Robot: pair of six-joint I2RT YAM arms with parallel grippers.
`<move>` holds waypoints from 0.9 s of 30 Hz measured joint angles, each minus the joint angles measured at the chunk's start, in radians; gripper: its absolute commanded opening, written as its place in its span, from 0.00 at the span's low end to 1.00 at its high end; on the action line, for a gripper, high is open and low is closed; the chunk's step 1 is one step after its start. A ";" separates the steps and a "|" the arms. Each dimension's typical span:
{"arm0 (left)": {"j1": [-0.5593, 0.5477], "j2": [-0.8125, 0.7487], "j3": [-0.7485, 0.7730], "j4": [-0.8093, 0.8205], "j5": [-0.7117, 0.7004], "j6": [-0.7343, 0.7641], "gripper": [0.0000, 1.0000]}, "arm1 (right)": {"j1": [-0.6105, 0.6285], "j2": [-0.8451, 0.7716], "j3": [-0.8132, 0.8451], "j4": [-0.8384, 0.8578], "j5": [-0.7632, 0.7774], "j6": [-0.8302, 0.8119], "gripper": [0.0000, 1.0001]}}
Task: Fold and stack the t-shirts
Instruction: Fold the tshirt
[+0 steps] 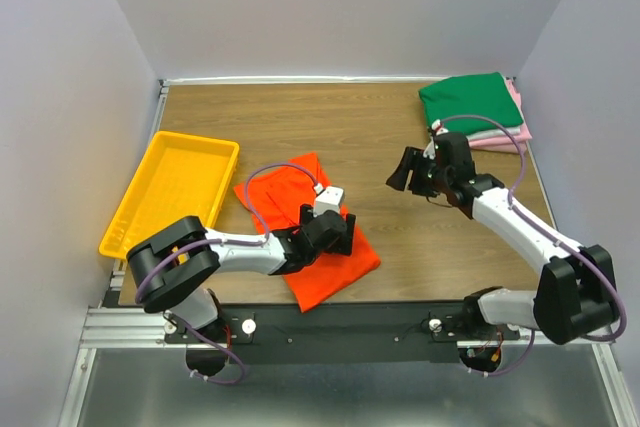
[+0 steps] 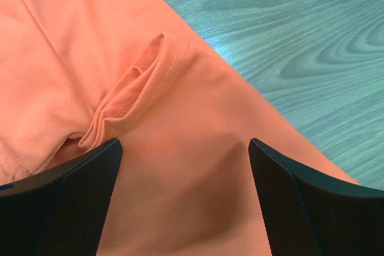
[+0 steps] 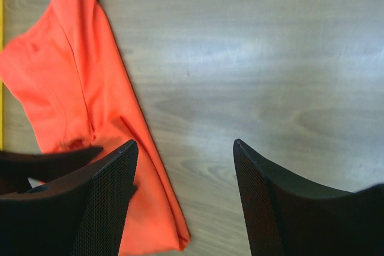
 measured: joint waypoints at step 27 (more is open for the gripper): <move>-0.061 0.206 0.079 0.336 0.417 0.457 0.87 | 0.027 -0.214 -0.148 -0.165 0.039 0.035 0.72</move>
